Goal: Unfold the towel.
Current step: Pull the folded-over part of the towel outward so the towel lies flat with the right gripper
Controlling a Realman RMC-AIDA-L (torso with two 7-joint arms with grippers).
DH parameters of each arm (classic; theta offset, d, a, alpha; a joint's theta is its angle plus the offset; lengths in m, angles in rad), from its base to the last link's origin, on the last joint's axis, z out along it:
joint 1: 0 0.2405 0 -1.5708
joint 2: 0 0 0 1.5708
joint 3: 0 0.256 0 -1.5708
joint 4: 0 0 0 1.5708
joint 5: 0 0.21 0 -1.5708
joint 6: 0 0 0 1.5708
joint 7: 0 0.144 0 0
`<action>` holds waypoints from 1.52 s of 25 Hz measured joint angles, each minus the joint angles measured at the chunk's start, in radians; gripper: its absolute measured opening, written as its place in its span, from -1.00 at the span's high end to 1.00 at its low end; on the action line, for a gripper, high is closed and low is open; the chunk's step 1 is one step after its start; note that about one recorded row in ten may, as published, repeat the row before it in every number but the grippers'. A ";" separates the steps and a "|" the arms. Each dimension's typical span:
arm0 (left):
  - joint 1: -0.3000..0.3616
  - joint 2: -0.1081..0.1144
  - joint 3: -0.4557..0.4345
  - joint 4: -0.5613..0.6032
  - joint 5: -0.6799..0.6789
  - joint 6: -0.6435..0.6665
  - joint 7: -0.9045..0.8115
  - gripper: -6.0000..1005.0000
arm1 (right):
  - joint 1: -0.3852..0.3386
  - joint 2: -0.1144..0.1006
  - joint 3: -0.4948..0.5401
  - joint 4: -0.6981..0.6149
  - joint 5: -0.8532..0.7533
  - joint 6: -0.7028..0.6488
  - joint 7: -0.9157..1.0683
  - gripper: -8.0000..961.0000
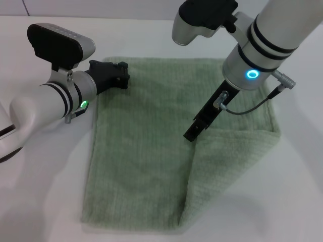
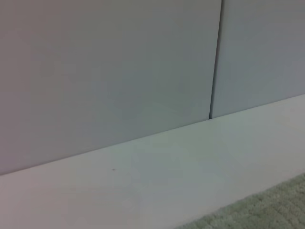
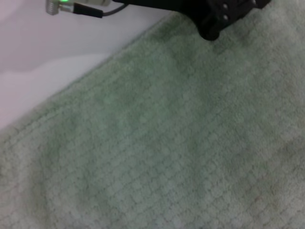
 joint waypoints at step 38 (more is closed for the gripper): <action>0.000 0.002 0.000 0.003 0.000 0.000 0.003 0.95 | 0.055 0.005 -0.007 0.193 0.002 -0.073 -0.072 -0.43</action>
